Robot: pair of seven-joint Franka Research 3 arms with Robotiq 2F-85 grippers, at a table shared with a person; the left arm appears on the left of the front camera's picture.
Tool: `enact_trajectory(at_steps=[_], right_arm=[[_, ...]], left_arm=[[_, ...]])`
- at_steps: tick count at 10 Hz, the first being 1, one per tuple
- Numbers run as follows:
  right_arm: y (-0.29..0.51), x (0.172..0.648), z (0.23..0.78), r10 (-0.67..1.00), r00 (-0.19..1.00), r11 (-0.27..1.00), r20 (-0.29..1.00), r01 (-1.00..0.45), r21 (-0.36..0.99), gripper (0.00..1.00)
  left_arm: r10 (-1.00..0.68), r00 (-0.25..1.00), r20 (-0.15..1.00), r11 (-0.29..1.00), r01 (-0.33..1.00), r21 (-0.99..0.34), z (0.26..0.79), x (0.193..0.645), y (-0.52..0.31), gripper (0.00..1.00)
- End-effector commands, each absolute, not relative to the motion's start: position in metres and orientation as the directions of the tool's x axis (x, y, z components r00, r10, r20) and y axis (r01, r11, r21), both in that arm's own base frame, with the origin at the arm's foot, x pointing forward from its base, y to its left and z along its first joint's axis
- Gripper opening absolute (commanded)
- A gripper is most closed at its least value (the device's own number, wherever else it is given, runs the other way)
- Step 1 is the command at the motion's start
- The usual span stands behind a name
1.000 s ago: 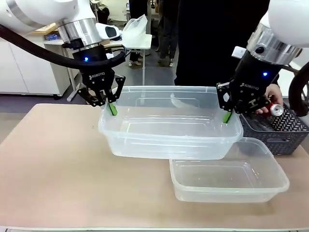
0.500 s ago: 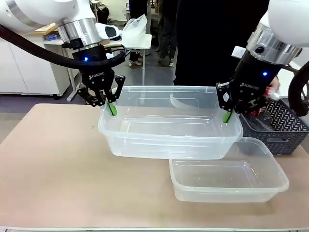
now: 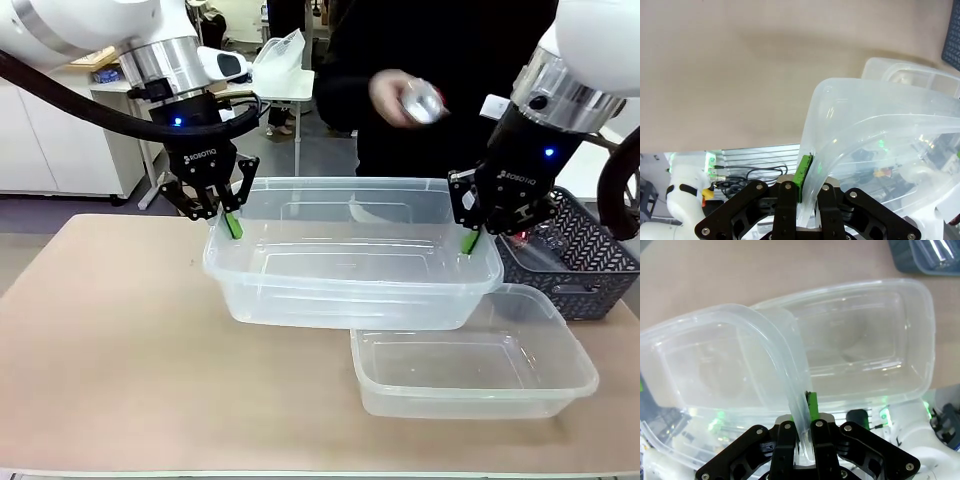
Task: Sort the waste into each basket.
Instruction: Offer the picked Organizing box to the human.
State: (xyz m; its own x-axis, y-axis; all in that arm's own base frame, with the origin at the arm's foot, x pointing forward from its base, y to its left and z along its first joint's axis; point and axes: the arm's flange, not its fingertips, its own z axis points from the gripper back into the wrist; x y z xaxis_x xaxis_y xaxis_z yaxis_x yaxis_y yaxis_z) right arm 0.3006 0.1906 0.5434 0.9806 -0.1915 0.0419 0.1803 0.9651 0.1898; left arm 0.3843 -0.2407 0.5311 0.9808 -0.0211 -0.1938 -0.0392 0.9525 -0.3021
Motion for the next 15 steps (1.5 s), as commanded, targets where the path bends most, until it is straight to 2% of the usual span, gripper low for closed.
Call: enact_trajectory(at_steps=[1,15], right_arm=[[0.1882,0.3049,0.5466,-0.192,0.980,0.967,0.044,0.182,0.177,0.04],[0.1882,0.3049,0.5466,-0.192,0.980,0.967,0.044,0.182,0.177,0.04]], left_arm=[[-0.010,0.979,-0.201,0.942,-0.058,-0.329,0.5374,0.3864,-0.2397,0.05],[-0.010,0.979,-0.201,0.942,-0.058,-0.329,0.5374,0.3864,-0.2397,0.05]])
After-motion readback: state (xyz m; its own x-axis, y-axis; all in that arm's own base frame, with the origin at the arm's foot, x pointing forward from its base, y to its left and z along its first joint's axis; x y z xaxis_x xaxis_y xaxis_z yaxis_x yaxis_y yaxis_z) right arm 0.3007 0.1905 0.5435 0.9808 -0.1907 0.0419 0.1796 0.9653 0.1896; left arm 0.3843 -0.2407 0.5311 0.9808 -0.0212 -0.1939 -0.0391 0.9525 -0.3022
